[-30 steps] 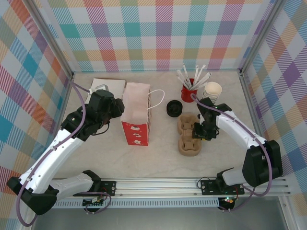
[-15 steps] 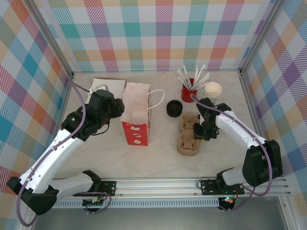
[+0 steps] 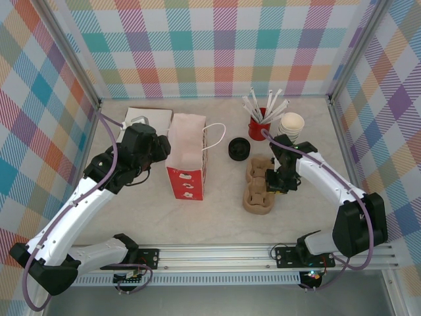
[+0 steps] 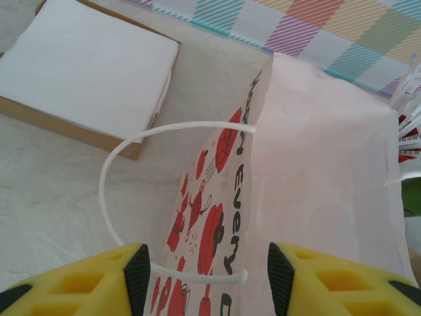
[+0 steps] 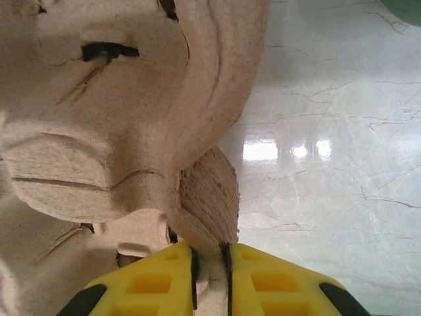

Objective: Pack the takeout coffee

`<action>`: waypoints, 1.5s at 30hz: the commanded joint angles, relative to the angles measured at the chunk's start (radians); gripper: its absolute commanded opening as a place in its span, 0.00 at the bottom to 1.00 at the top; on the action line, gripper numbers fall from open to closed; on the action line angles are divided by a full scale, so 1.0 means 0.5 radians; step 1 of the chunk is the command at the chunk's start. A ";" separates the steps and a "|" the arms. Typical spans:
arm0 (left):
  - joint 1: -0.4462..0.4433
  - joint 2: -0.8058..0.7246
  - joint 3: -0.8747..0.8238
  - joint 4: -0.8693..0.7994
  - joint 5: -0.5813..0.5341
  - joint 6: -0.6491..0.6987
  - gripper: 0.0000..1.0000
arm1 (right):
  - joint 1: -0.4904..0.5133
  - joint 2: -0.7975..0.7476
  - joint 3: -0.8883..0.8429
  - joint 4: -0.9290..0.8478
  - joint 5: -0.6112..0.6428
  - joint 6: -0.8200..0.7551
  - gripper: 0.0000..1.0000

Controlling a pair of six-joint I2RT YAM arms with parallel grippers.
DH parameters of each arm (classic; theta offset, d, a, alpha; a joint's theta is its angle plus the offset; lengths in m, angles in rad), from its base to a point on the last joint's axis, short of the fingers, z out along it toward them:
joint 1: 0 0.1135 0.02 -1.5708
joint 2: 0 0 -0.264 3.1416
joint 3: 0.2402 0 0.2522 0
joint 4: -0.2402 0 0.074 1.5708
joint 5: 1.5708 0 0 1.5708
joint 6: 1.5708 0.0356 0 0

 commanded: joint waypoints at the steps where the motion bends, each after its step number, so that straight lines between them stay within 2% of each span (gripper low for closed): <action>1: -0.019 -0.001 0.059 -0.040 -0.020 0.015 0.52 | -0.009 -0.061 0.041 0.008 -0.130 -0.038 0.19; 8: -0.021 0.006 0.077 -0.042 -0.016 0.017 0.52 | -0.053 -0.053 -0.032 0.151 -0.384 -0.020 0.19; 12: -0.021 0.014 0.089 -0.043 -0.014 0.022 0.52 | -0.055 -0.047 -0.010 0.140 -0.396 -0.014 0.19; 17: -0.021 0.026 0.101 -0.037 -0.006 0.025 0.52 | -0.084 -0.050 0.049 0.037 -0.274 -0.062 0.19; 26: -0.021 0.036 0.122 -0.046 -0.006 0.036 0.52 | -0.148 -0.090 0.011 0.043 -0.338 -0.144 0.20; 39: -0.021 0.057 0.149 -0.049 0.009 0.042 0.52 | -0.241 -0.124 -0.069 0.098 -0.492 -0.218 0.18; 45: -0.021 0.038 0.155 -0.046 0.024 0.061 0.52 | -0.272 -0.243 -0.117 0.209 -0.667 -0.217 0.15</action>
